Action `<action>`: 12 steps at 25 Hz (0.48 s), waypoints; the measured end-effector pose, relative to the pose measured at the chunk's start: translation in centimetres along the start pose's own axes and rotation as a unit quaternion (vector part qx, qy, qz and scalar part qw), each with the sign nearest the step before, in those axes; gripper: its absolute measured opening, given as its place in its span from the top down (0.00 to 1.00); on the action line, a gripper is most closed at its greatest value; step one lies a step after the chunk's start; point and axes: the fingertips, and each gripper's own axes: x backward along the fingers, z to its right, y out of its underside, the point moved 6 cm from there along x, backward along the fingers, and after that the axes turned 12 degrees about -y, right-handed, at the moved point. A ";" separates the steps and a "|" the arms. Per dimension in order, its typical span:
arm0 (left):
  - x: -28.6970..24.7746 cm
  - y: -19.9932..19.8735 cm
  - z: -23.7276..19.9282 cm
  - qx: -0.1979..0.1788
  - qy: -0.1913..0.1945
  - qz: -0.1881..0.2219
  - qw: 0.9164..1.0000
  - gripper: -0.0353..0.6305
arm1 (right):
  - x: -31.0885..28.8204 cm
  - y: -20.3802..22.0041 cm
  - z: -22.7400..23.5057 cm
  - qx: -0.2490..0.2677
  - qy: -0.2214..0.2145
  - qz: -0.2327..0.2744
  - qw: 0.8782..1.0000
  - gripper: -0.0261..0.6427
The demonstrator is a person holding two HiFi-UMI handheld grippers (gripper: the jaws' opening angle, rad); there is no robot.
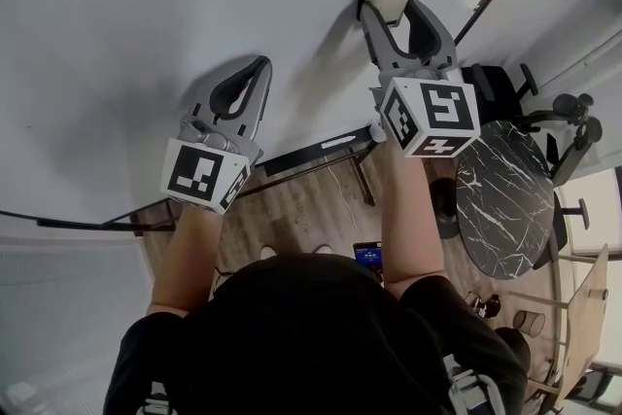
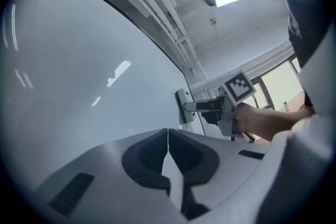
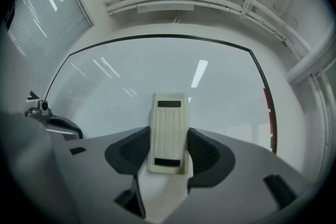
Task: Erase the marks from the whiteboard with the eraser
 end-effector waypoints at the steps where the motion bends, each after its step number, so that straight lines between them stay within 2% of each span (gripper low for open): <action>1: -0.4 -0.1 0.3 0.000 0.001 -0.001 1.000 0.94 | 0.2 0.1 1.0 -0.003 0.006 -0.001 1.000 0.63; 12: -0.9 0.2 1.1 -0.004 -0.007 -0.009 1.000 0.94 | 1.8 1.3 5.4 -0.015 0.041 -0.006 0.999 0.63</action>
